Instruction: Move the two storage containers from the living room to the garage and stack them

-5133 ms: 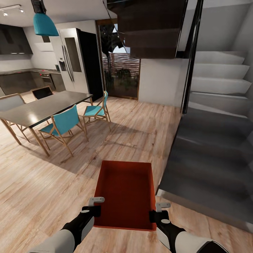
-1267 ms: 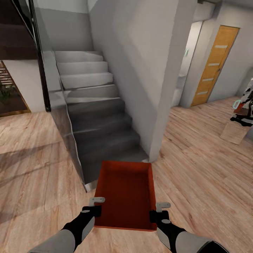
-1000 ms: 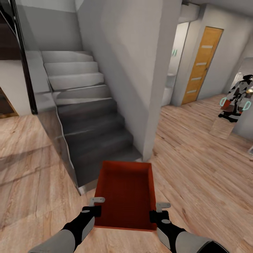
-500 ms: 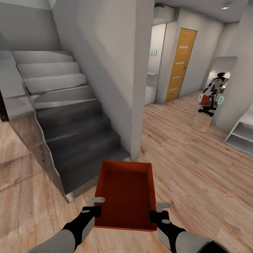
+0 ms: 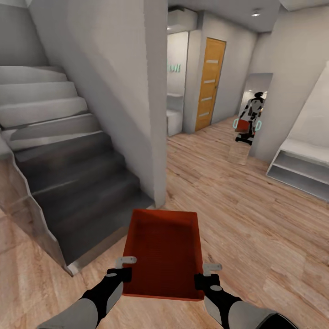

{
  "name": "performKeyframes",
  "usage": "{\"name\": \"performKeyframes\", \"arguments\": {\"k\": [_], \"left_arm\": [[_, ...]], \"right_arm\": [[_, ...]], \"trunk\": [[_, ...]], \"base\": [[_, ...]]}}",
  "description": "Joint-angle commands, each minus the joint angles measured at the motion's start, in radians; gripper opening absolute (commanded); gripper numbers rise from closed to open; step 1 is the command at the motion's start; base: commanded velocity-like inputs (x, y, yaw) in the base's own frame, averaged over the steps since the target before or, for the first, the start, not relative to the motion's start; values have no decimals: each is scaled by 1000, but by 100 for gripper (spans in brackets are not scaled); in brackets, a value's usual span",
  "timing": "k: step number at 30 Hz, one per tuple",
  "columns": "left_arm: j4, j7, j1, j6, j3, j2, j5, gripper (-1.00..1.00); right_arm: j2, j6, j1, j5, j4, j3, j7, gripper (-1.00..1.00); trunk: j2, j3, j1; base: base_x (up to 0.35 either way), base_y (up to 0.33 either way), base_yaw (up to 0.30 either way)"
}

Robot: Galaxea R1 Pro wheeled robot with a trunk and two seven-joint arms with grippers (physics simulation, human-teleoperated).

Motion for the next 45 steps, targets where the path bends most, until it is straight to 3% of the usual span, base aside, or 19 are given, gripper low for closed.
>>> {"name": "performKeyframes", "arguments": {"k": [1,45], "left_arm": [[-3,17,-1,8,9,1,-11,-100],[-1,19,-1,8,9,1,-12,-100]], "right_arm": [[-20,-6,-1,-16,2,23,-61,-100],[-20,-7,-1,-16,2,23,-61,-100]], "trunk": [[-2,-2,1],[-2,-2,1]], "base": [[0,0,-285],[3,0,-273]]}}
